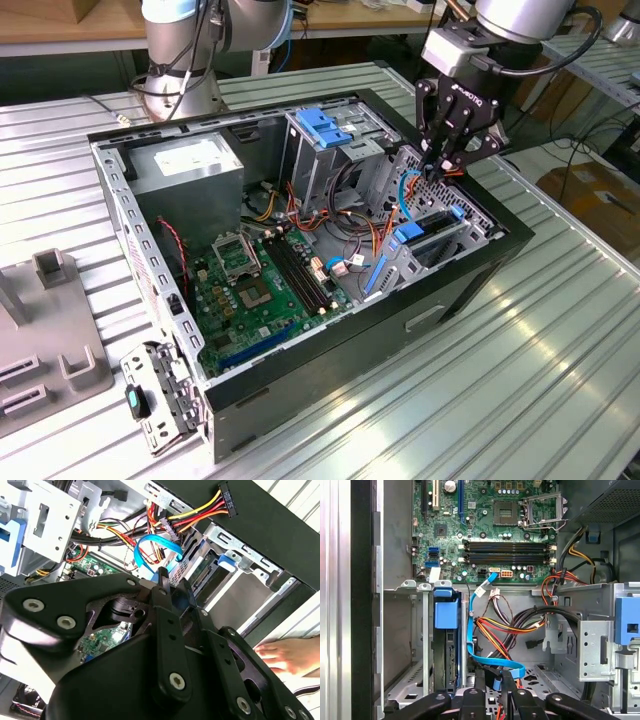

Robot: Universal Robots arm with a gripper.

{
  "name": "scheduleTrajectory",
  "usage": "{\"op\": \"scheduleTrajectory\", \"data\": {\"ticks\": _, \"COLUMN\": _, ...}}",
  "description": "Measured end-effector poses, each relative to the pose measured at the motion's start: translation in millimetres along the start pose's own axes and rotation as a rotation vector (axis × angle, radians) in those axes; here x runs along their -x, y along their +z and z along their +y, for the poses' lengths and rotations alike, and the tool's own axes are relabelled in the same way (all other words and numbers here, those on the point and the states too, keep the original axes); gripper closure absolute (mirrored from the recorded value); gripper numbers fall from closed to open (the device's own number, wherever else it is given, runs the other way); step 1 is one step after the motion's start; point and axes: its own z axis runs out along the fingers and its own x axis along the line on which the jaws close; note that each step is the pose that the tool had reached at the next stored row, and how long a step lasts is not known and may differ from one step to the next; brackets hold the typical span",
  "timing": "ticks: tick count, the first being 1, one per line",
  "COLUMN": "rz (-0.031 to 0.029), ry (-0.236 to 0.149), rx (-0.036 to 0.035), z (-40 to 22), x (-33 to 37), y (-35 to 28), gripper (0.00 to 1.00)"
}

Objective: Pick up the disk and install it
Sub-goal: 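Insert the first disk wire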

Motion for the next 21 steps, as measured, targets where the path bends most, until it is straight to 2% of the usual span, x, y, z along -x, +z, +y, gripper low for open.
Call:
{"op": "scheduleTrajectory", "data": {"ticks": 2, "rz": 0.0001, "ry": 0.000, "rx": 0.0000, "z": 0.0, "x": 0.0, "y": 0.0, "gripper": 0.71}}
{"op": "scheduleTrajectory", "data": {"ticks": 3, "rz": 0.0002, "ry": 0.000, "rx": 0.0000, "z": 0.0, "x": 0.0, "y": 0.0, "gripper": 0.65}}
{"op": "scheduleTrajectory", "data": {"ticks": 4, "rz": 0.0009, "ry": 0.000, "rx": 0.0000, "z": 0.0, "x": 0.1, "y": 0.1, "gripper": 0.65}}
{"op": "scheduleTrajectory", "data": {"ticks": 5, "rz": 0.0031, "ry": 0.000, "rx": 0.0000, "z": 0.0, "x": 0.3, "y": -0.3, "gripper": 0.65}}
{"op": "scheduleTrajectory", "data": {"ticks": 8, "rz": 0.0181, "ry": 0.000, "rx": 0.0001, "z": 0.0, "x": 0.4, "y": -3.0, "gripper": 0.65}}
{"op": "scheduleTrajectory", "data": {"ticks": 9, "rz": 0.0195, "ry": 0.000, "rx": 0.0001, "z": 0.0, "x": 0.3, "y": -3.0, "gripper": 0.65}}
{"op": "scheduleTrajectory", "data": {"ticks": 14, "rz": 0.0203, "ry": 0.000, "rx": 0.0001, "z": 0.0, "x": 0.3, "y": -3.0, "gripper": 0.67}}
{"op": "scheduleTrajectory", "data": {"ticks": 17, "rz": 0.0208, "ry": 0.000, "rx": 0.0001, "z": 0.0, "x": 0.3, "y": -3.0, "gripper": 0.86}}
{"op": "scheduleTrajectory", "data": {"ticks": 18, "rz": 0.0210, "ry": 0.000, "rx": 0.0001, "z": 0.0, "x": 0.3, "y": -3.0, "gripper": 0.89}}
{"op": "scheduleTrajectory", "data": {"ticks": 21, "rz": 0.0215, "ry": 0.000, "rx": 0.0001, "z": 0.0, "x": 0.3, "y": -3.0, "gripper": 0.89}}
